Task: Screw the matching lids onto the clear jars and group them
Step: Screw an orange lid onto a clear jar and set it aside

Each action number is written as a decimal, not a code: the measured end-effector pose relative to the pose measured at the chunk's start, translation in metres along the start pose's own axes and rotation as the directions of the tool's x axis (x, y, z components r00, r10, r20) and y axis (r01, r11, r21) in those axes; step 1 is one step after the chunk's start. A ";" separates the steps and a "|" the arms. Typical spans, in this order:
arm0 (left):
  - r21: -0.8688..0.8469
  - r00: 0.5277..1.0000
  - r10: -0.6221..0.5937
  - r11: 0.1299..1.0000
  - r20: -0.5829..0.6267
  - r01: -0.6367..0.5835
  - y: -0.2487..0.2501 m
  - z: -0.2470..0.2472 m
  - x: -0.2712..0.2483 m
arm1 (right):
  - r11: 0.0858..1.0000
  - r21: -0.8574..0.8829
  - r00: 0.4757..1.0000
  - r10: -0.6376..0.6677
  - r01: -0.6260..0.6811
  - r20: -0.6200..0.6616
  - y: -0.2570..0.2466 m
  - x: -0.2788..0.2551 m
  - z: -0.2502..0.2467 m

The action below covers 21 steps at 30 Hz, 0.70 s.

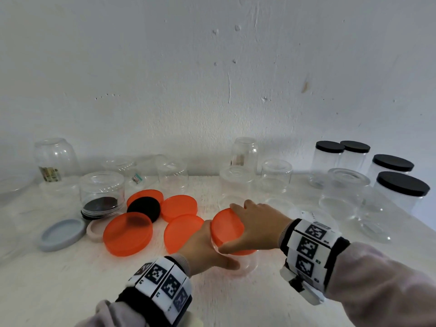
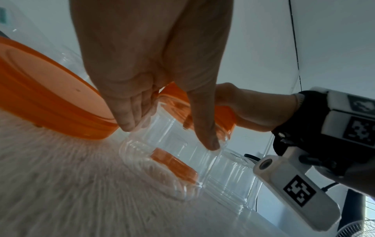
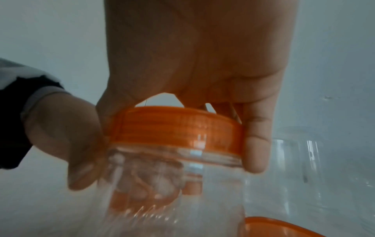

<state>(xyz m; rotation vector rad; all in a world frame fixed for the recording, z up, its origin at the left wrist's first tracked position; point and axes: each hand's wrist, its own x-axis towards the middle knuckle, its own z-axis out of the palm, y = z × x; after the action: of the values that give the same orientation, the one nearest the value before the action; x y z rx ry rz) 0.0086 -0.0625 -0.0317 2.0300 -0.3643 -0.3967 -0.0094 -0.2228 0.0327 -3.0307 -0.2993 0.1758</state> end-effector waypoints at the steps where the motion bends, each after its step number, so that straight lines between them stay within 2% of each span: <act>1: 0.002 1.000 -0.001 1.000 -0.004 0.001 0.001 0.000 0.000 | 1.000 -0.004 1.000 0.007 -0.007 -0.023 -0.001 -0.001 0.001; 5: 0.012 1.000 -0.005 1.000 -0.016 0.005 0.003 0.001 0.000 | 0.997 0.008 0.994 0.074 -0.073 -0.084 -0.007 -0.004 0.006; 10: 0.015 1.000 0.003 1.000 -0.014 -0.003 0.002 0.001 -0.001 | 0.986 0.002 0.982 0.166 -0.166 -0.090 -0.016 -0.007 0.009; 13: 0.018 1.000 0.010 1.000 -0.007 -0.010 0.002 0.001 -0.001 | 0.989 0.045 0.990 0.141 -0.142 0.029 -0.011 -0.005 0.000; 17: 0.029 1.000 0.022 0.999 -0.009 -0.022 0.002 0.002 -0.001 | 0.999 0.031 0.975 0.030 -0.038 0.221 0.001 0.000 -0.020; 21: 0.044 1.000 0.024 0.999 -0.020 -0.023 0.002 0.003 -0.001 | 0.999 0.010 0.980 -0.044 0.043 0.192 0.007 0.005 -0.022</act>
<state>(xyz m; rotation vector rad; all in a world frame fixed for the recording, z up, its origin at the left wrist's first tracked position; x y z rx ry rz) 0.0062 -0.0651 -0.0309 2.0685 -0.3873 -0.3562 -0.0003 -0.2301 0.0535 -3.0015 -0.3781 0.4675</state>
